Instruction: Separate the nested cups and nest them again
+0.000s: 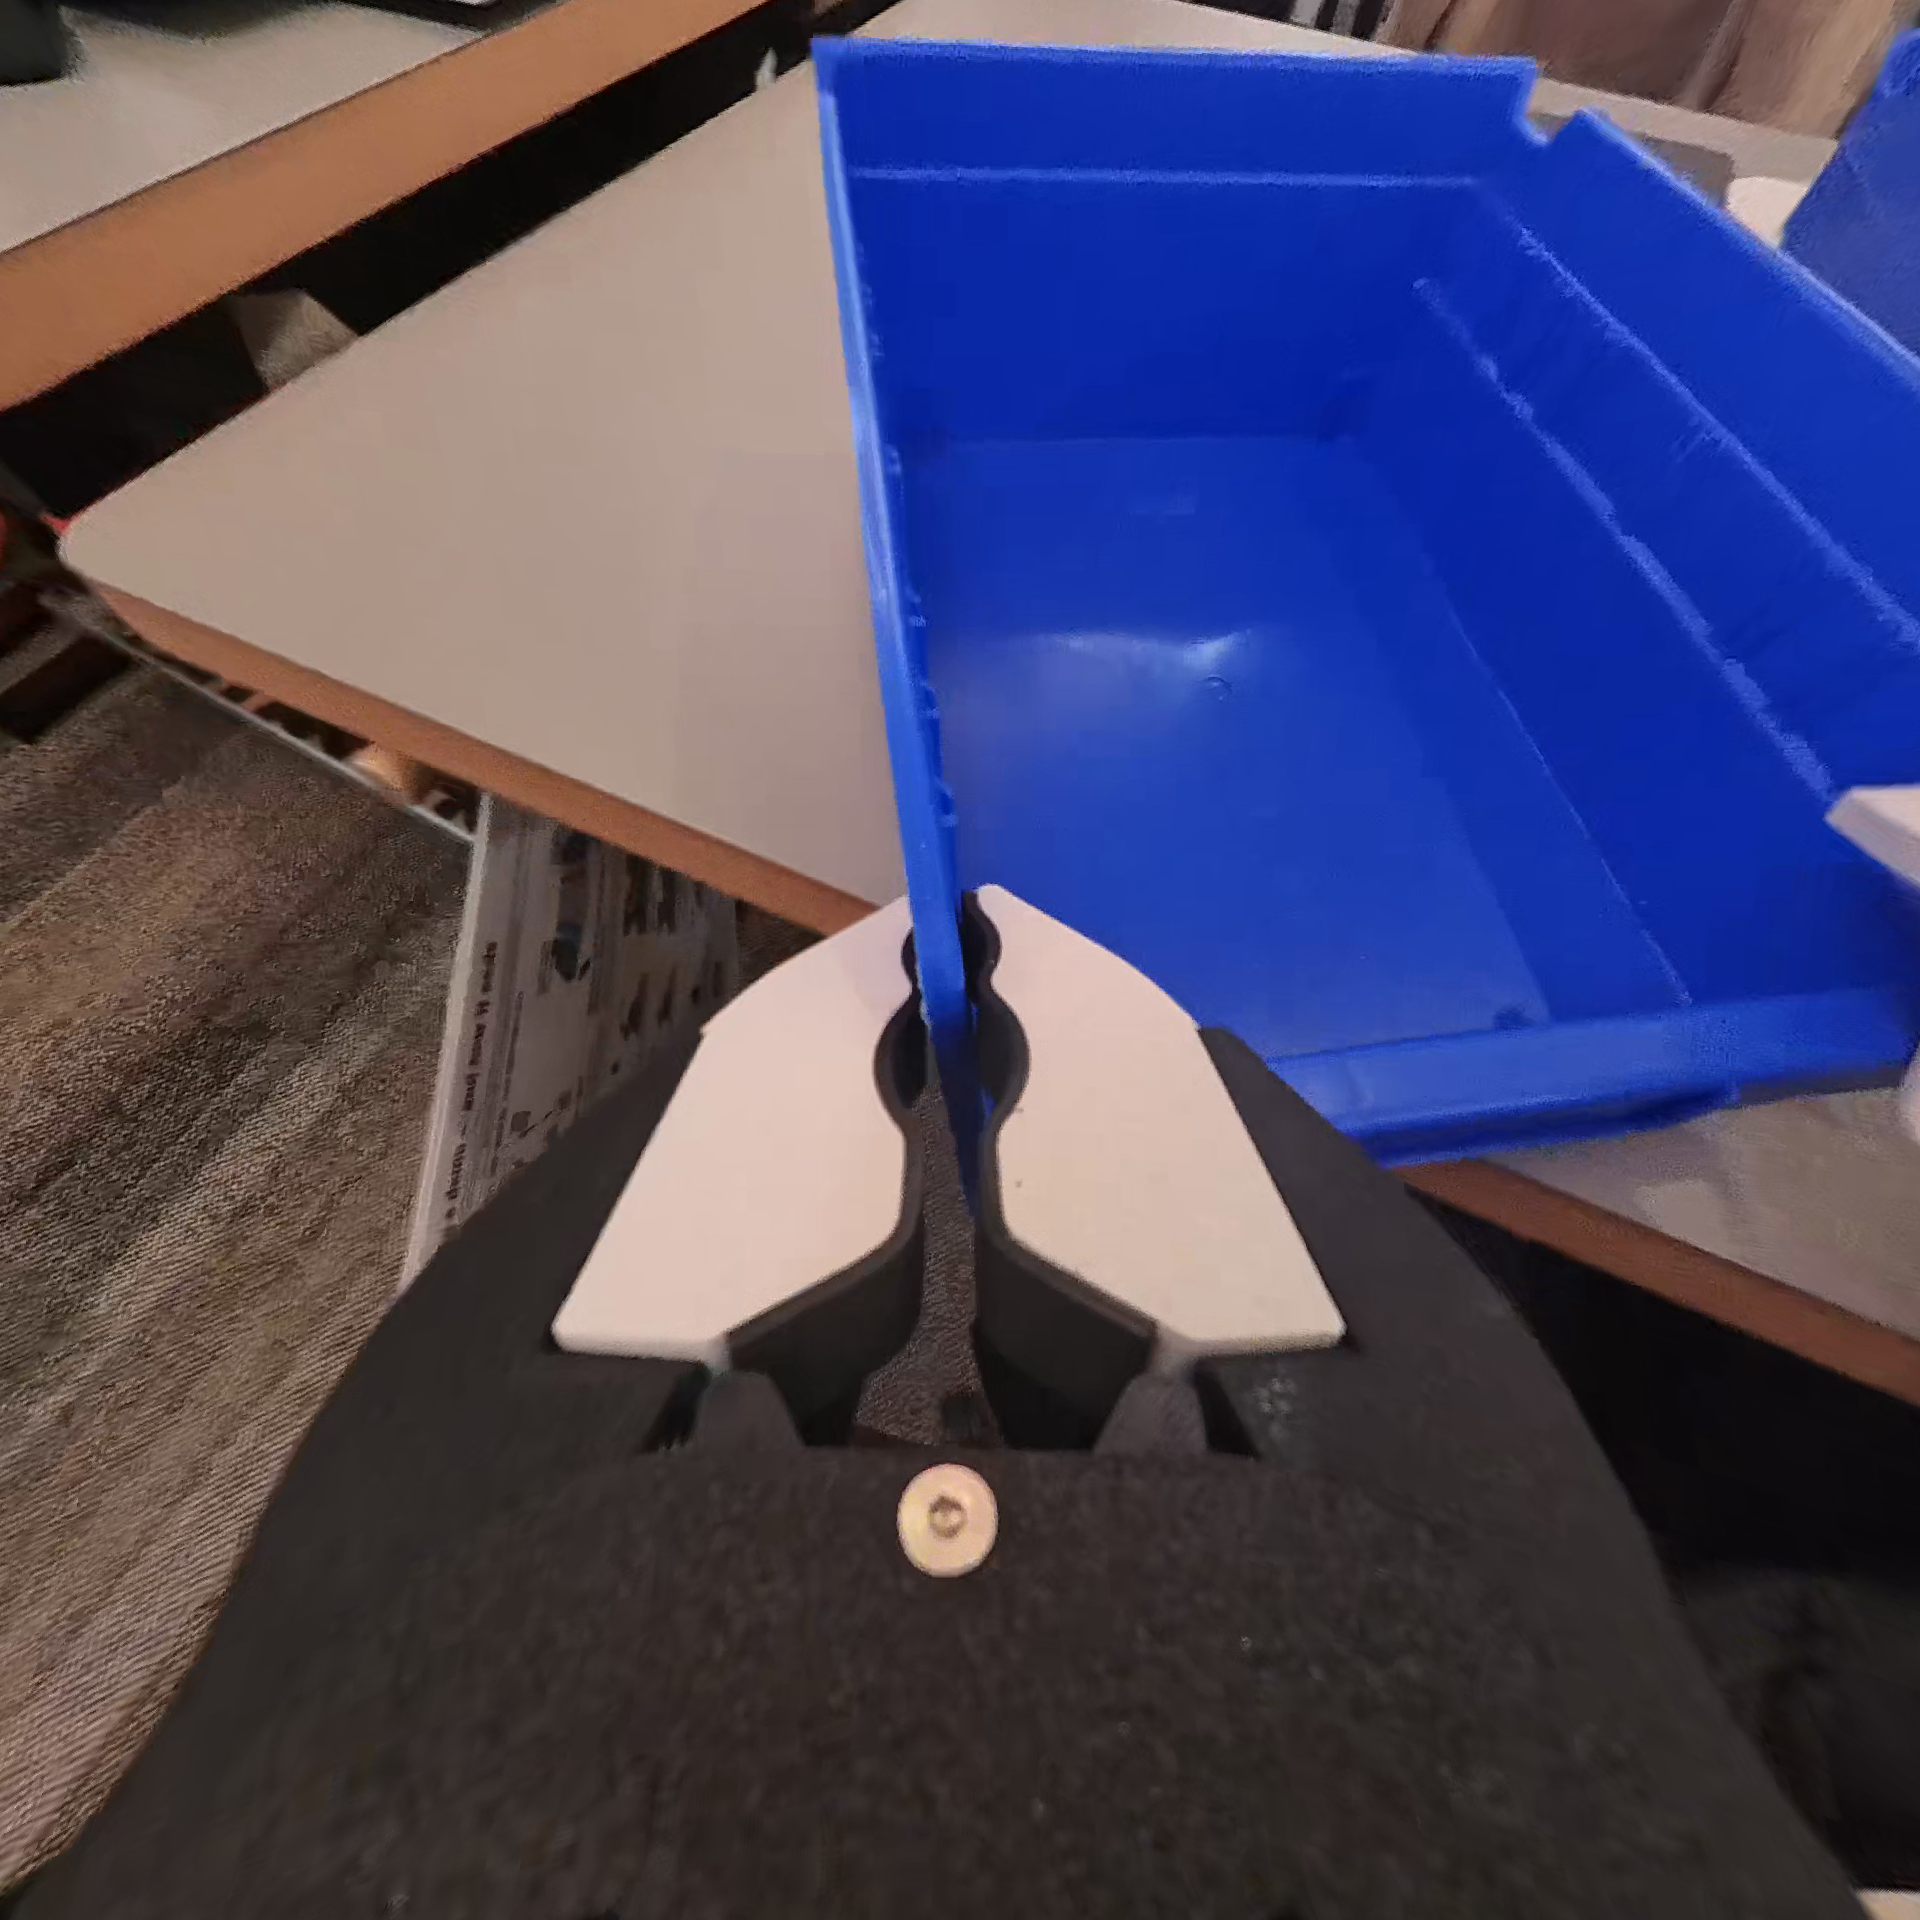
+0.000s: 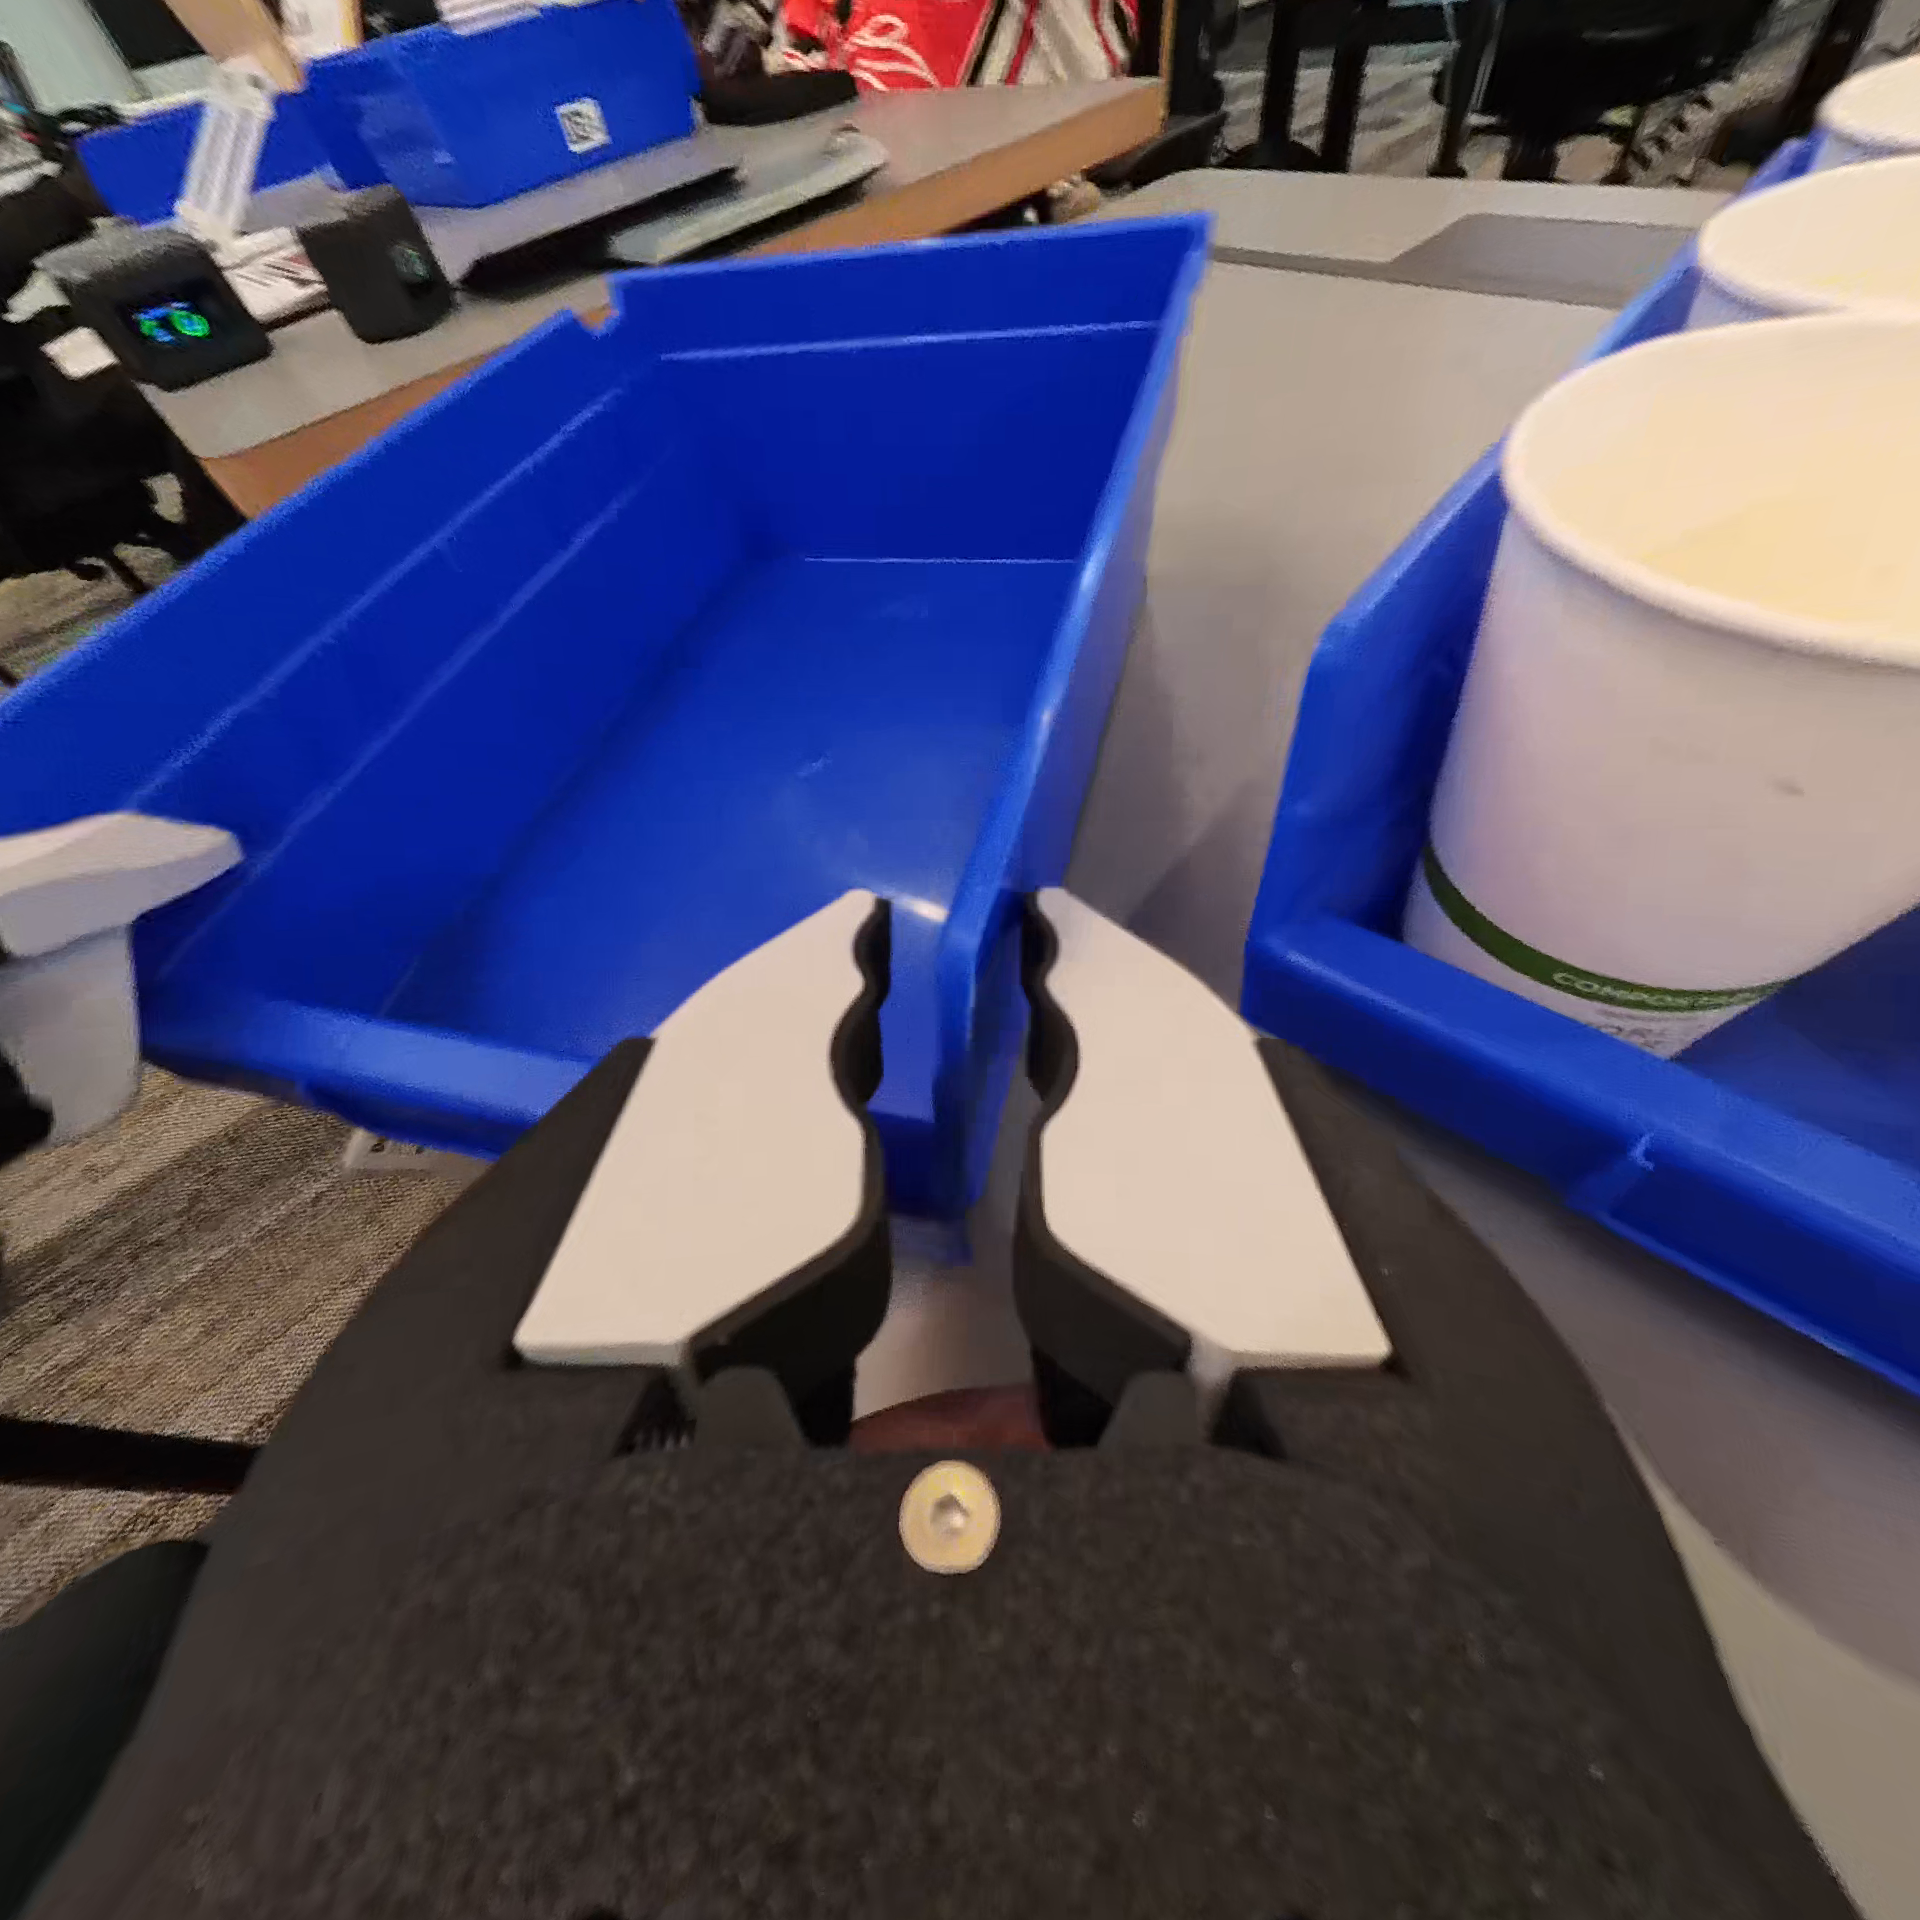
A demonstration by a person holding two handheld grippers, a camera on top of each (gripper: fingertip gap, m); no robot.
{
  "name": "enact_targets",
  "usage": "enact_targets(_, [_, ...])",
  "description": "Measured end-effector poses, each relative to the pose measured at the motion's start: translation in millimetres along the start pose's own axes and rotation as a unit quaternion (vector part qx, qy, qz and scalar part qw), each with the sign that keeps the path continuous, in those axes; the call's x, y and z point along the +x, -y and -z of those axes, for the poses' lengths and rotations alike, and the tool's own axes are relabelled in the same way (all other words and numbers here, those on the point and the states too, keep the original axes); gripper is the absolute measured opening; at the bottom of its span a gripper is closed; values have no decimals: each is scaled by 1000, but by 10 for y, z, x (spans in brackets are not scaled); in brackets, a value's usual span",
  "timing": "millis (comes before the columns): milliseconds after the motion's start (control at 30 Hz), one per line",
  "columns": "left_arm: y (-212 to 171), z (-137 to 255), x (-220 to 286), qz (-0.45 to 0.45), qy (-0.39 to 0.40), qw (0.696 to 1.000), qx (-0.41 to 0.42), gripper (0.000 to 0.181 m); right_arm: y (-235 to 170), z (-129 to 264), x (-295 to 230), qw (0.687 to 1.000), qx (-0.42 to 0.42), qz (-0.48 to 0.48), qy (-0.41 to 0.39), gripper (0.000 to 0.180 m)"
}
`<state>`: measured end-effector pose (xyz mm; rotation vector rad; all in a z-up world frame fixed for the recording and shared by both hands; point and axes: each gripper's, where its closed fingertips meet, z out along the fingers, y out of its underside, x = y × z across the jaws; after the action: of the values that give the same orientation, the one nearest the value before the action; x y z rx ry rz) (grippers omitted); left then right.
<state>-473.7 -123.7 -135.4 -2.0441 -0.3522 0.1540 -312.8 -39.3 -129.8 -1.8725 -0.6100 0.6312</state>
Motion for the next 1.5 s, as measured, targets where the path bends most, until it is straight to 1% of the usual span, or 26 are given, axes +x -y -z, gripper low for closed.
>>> enact_targets(67, [-26,72,-18,-10,24,1000,9,4,31,-9,50,1000,-8,-1,-18,7])
enact_targets(133, [-43,126,3,-2,25,999,21,4,86,-12,63,1000,-3,-12,-17,4])
enact_targets(200, [3,204,21,-3,42,998,46,4,198,23,51,999,20,-9,-28,4])
enact_targets(267, [188,322,42,-16,56,994,90,4,386,93,41,998,57,3,-36,4])
enact_targets(333, [449,451,79,-31,68,988,133,4,655,201,36,994,97,12,-41,3])
enact_targets(467, [1038,599,306,-29,44,977,206,3,1321,565,177,980,178,42,-75,3])
enact_targets(567, [1432,613,718,-65,17,967,245,5,1731,971,513,963,225,66,-131,3])
enact_targets(633, [1642,612,1150,-76,-29,961,264,5,1912,1318,841,952,244,67,-173,3])
enact_targets(767, [1934,658,2189,-79,-142,946,280,4,2041,2065,1584,929,254,59,-263,3])
enact_targets(867, [1976,698,3027,-77,-225,932,273,4,1976,2667,2128,908,243,60,-335,3])
enact_targets(933, [1895,733,3578,-82,-272,922,263,3,1845,3041,2484,896,227,56,-377,3])
enact_targets(1033, [1604,753,4321,-93,-323,912,235,3,1535,3497,2985,883,195,40,-425,3])
enact_targets(1100, [1327,713,4725,-107,-345,909,208,4,1275,3695,3280,880,168,27,-444,3])
enact_targets(1200, [877,589,5136,-135,-358,910,161,5,860,3807,3647,886,124,8,-447,3])
enact_targets(1333, [330,407,5467,-175,-358,911,106,6,319,3808,4056,898,72,-30,-434,3])
enact_targets(1400, [135,351,5588,-190,-358,910,87,7,83,3789,4228,902,55,-53,-424,3])
enact_targets(1500, [-49,287,5725,-209,-353,909,72,7,-199,3757,4424,909,48,-88,-405,3])
